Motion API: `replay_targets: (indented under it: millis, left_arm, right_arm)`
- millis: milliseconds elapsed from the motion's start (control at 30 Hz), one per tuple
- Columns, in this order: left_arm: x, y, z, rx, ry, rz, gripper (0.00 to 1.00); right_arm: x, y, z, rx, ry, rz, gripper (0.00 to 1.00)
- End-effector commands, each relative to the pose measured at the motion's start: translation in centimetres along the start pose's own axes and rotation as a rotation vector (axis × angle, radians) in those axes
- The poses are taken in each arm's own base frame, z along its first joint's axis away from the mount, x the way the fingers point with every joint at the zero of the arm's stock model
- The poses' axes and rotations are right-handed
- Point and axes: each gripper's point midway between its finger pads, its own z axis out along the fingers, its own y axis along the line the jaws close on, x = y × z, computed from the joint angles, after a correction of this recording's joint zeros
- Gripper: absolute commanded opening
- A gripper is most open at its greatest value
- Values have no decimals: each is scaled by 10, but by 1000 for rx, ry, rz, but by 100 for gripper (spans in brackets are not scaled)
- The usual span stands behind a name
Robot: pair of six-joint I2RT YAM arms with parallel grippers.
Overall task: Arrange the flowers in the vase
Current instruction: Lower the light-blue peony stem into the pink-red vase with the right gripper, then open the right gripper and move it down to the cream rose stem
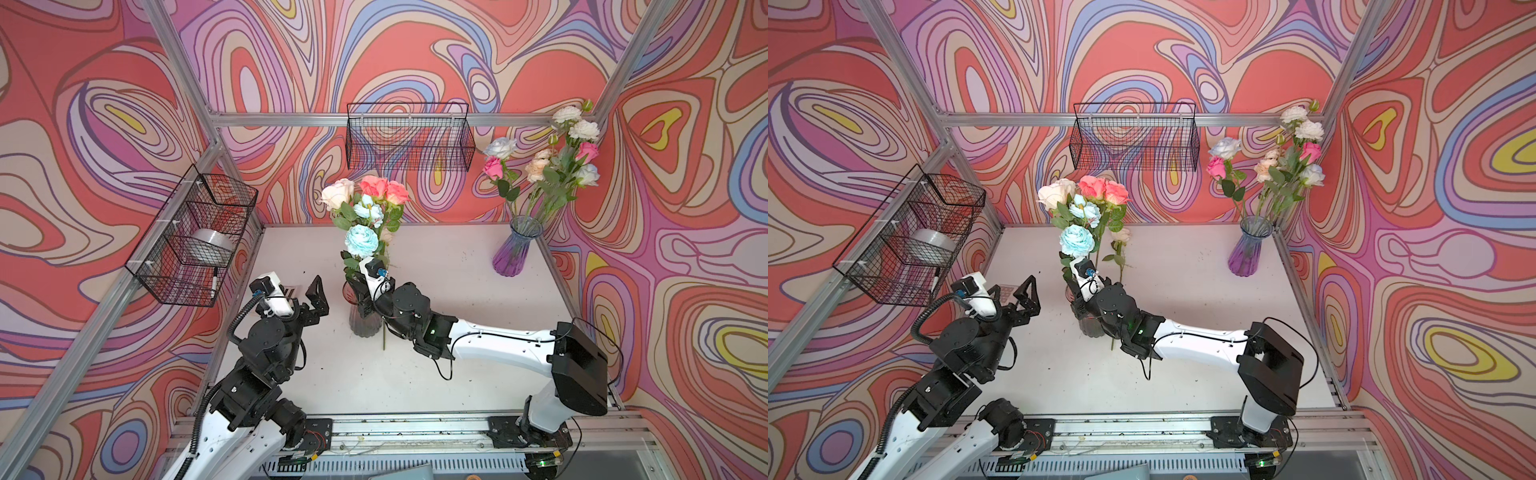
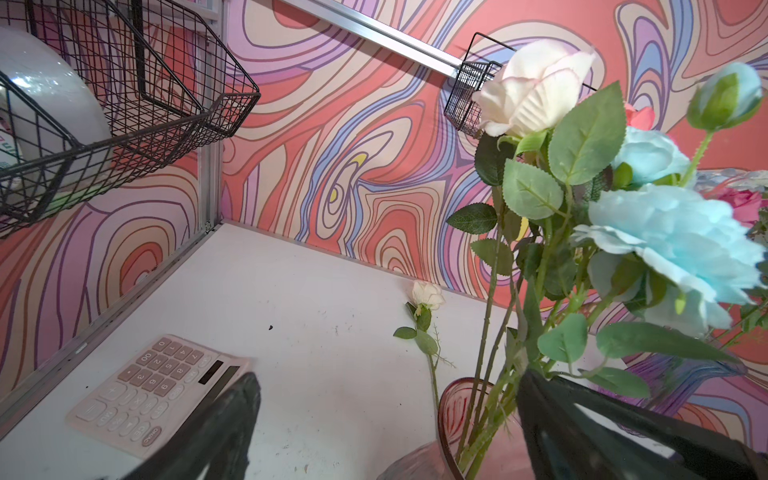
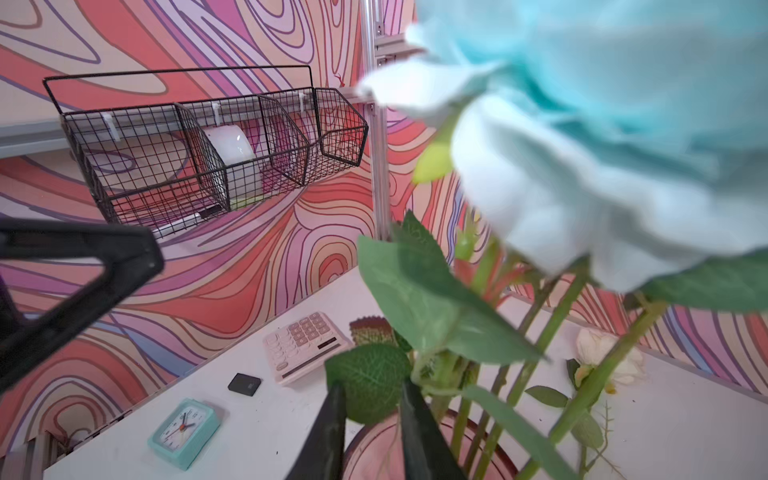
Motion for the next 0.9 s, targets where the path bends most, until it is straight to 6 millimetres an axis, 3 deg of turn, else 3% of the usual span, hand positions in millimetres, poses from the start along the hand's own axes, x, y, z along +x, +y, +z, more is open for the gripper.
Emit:
replay_targets:
  millis: [0,267,500,633,867]
  left_arm:
    - [-4,-2,-1,8,-2,-19,96]
    - [-2,-9,0,48,11,-19,97]
    - [2,-17,2,89,35,-22,96]
    - [7,-22,5,104,60,-14,96]
    - [9,-23,7,105,71,-6,96]
  right_arm:
    - [-19,2,-16,3,-9,25,25]
    - [-29,-14,-57,37,8,103,28]
    - [-19,-55,-88,204,8,141,25]
    - [-5,-87,-97,276,41,218,22]
    - [-1,-92,-105,281,49,214,23]
